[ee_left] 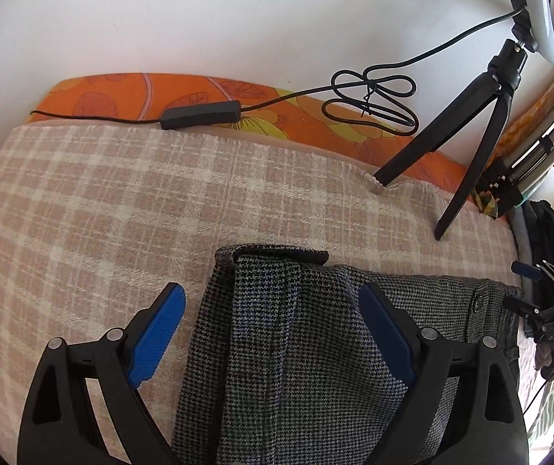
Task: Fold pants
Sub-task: 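Lower both grippers onto the trouser waistband and close them on it, then lift the waistband with both grippers and fold it over toward the hems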
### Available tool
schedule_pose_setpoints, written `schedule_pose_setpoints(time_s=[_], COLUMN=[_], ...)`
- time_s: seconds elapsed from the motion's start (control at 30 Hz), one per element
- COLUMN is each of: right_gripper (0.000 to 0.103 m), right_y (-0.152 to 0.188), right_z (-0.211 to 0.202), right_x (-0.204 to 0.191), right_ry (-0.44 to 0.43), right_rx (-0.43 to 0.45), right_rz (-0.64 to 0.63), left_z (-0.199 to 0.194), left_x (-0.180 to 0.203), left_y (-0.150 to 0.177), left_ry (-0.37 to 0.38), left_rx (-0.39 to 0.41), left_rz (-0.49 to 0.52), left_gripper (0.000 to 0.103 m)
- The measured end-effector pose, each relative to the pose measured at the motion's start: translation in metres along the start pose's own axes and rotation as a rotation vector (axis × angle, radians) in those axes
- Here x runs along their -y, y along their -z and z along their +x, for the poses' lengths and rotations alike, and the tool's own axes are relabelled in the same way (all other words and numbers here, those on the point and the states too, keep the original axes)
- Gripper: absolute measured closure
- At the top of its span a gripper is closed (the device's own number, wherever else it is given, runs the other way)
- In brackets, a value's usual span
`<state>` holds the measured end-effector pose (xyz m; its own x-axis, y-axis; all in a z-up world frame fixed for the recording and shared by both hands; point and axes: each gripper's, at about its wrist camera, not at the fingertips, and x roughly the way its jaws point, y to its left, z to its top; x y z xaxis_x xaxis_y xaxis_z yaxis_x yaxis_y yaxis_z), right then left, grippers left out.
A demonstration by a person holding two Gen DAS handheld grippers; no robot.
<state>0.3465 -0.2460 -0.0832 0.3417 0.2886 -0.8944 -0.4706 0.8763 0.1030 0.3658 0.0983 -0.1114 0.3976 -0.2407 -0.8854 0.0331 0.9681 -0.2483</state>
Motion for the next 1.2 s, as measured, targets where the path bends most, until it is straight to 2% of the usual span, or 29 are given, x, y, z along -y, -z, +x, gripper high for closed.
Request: schedule_pose_setpoints(time_s=[0.07,0.13,0.23,0.3,0.33,0.37,0.4,0.47,0.63,0.9,1.03,1.2], right_gripper=[0.018,0.019,0.030,0.040,0.052,0.059,0.061,0.074,0.085,0.091,0.092,0.093], right_y=[-0.001,-0.002,-0.001,0.000,0.000,0.001,0.001,0.002,0.005,0.014,0.026,0.043], right_z=[0.006,0.011,0.017,0.018,0.018,0.017,0.016,0.013,-0.007,-0.055,-0.088,-0.129], right_x=[-0.001,-0.002,-0.002,-0.006,-0.007,-0.009,-0.010,-0.012,-0.020,-0.030,-0.040,-0.059], right_ry=[-0.001,-0.009,-0.042,-0.062,-0.078,-0.086,-0.084,-0.094,-0.092,-0.077,-0.070,-0.059], right_rx=[-0.021,-0.036,-0.049,-0.040,-0.035,-0.038,-0.038,-0.038,0.003,0.090,0.138,0.187], right_rz=[-0.016,-0.026,-0.021,-0.024,-0.025,-0.022,-0.021,-0.019,-0.020,-0.021,-0.037,-0.064], left_z=[0.005,0.006,0.008,0.008,0.012,0.013,0.013,0.012,0.001,-0.042,-0.078,-0.114], left_x=[0.001,0.003,0.006,0.008,0.013,0.016,0.019,0.023,0.024,0.027,0.021,0.030], left_y=[0.001,0.002,0.001,0.000,-0.001,0.000,0.000,0.002,0.005,0.014,0.027,0.050], left_ry=[-0.007,-0.014,0.011,0.008,0.018,0.021,0.009,-0.005,0.024,0.063,0.095,0.118], left_rx=[-0.014,-0.007,-0.006,0.000,-0.002,-0.004,-0.002,0.007,0.048,0.125,0.174,0.232], left_rz=[0.003,0.004,-0.001,0.006,0.018,0.030,0.044,0.062,0.056,0.071,0.072,0.074], left_gripper=[0.036,0.042,0.069,0.074,0.082,0.085,0.085,0.087,0.093,0.094,0.094,0.095])
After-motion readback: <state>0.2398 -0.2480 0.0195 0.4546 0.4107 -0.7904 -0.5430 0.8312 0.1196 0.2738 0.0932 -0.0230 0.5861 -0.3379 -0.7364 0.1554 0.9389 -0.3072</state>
